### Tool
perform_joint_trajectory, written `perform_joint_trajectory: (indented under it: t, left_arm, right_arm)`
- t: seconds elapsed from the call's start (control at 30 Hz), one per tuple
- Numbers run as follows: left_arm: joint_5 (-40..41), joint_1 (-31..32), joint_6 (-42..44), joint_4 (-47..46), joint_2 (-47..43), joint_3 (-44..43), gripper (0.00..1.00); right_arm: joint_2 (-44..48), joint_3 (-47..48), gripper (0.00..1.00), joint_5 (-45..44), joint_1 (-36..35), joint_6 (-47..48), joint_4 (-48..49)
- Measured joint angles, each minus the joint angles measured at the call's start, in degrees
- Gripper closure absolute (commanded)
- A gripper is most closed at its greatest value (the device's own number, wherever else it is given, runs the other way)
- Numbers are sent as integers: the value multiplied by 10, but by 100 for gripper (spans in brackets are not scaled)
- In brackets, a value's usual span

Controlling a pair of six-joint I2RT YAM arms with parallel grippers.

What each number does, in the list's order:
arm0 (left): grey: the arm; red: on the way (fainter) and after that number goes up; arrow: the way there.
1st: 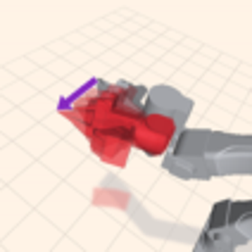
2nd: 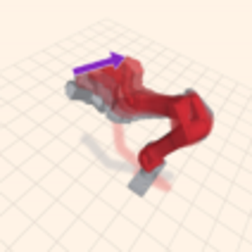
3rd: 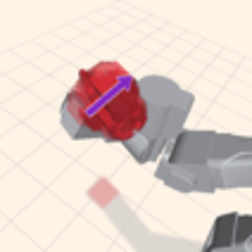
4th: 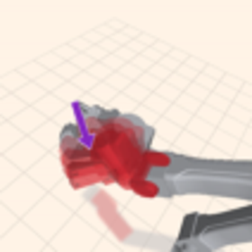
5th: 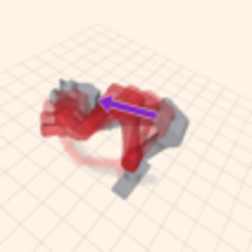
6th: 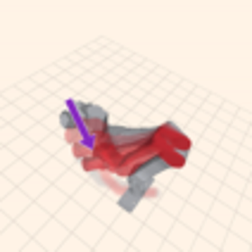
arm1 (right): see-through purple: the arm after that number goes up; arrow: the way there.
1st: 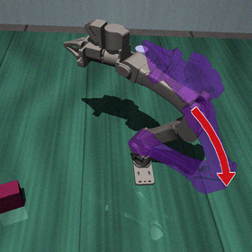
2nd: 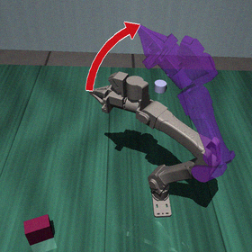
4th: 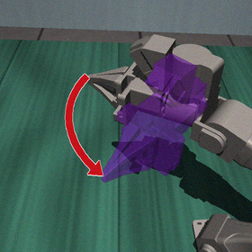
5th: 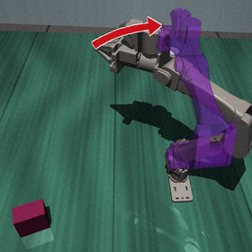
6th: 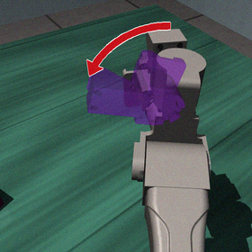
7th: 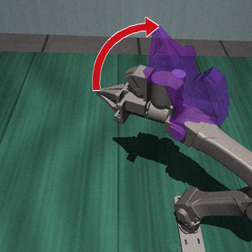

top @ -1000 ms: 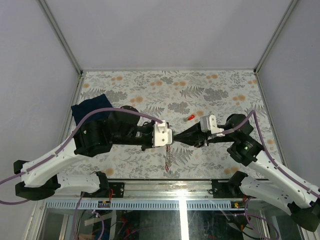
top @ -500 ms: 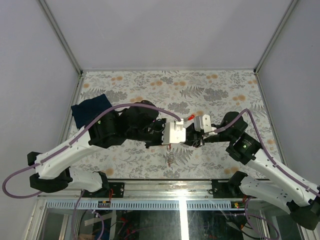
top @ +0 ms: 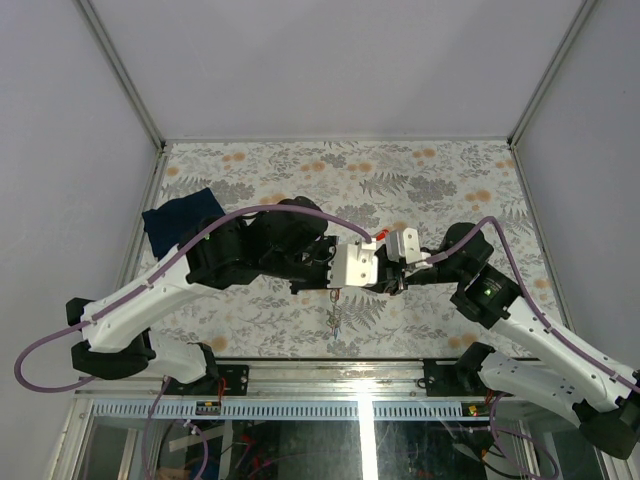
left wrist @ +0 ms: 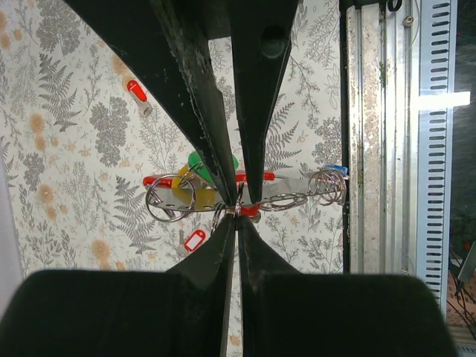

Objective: Put the keys on the keyring

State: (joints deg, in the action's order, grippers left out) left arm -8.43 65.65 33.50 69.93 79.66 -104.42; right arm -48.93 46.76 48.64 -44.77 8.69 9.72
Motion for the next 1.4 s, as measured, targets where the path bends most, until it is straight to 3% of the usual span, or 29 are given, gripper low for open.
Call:
perform_joint_trajectory:
  t: [0.87, 1.03, 1.2, 1.4]
  left_arm:
    - [8, 0, 0, 8, 2, -6, 100]
    - [8, 0, 0, 8, 2, -6, 100]
    - [10, 0, 0, 8, 2, -6, 81]
    - [2, 0, -3, -40, -43, 25, 72]
  right_arm:
    - [-7, -17, 84, 0, -1, -46, 64]
    - [-7, -20, 100, 0, -1, -48, 70]
    - [-7, -28, 100, -2, -1, -55, 87]
    - [0, -62, 100, -10, -1, -110, 151]
